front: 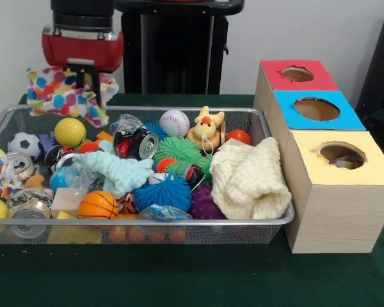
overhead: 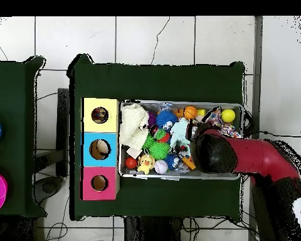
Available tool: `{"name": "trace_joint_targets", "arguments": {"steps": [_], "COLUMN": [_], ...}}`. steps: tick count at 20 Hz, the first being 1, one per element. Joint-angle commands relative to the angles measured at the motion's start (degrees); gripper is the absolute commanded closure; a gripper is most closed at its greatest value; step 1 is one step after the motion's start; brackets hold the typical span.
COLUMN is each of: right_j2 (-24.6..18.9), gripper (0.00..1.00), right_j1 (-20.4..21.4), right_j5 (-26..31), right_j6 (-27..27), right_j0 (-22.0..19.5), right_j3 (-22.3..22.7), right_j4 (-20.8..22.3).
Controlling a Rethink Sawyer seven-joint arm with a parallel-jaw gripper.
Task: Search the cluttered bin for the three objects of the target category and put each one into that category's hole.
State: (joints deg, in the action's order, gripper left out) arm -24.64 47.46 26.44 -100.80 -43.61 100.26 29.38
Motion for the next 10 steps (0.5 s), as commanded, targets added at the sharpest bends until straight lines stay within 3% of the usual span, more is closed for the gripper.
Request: {"name": "trace_joint_targets", "arguments": {"steps": [1,10], "right_j2": [-0.58,4.04], "gripper": [1.00,1.00], "right_j1": [3.55,2.52], "right_j5": [8.60,8.46], "right_j6": [-4.12,-10.01], "right_j0": [5.39,14.67], "right_j3": [2.53,-0.13], "right_j4": [-5.00,-8.86]}}
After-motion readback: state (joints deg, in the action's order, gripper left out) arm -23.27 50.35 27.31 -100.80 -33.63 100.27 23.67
